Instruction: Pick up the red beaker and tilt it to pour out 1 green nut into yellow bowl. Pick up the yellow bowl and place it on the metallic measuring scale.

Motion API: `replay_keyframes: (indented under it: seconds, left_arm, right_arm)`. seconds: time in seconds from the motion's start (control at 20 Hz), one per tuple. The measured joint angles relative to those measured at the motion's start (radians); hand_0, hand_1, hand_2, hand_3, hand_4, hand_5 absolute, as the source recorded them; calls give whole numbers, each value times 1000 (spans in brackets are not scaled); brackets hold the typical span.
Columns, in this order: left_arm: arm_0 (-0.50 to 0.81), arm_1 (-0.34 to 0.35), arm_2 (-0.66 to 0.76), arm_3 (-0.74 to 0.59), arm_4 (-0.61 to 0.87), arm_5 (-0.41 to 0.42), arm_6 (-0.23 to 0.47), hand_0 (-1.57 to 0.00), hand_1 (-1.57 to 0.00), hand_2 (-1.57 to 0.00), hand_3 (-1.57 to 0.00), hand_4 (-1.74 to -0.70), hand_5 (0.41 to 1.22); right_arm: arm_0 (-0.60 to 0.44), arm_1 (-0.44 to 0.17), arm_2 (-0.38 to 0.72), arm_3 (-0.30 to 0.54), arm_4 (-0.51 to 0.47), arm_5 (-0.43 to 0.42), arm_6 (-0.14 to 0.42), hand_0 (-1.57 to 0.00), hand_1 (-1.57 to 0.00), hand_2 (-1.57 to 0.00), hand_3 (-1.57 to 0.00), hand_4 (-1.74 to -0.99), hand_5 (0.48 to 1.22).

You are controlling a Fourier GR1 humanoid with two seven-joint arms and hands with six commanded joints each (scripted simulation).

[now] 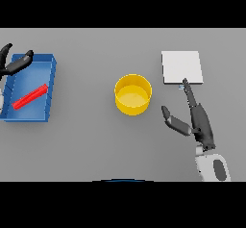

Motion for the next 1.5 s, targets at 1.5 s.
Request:
replay_keyframes:
  seconds: [1.5]
  left_arm:
    - [37, -23, 27, -60, 52, -2, -35, 1, 1, 1, 1, -801, 706]
  right_arm:
    - [-720, -261, 534, 494, 601, 445, -137, 1, 1, 1, 1, -1177, 673]
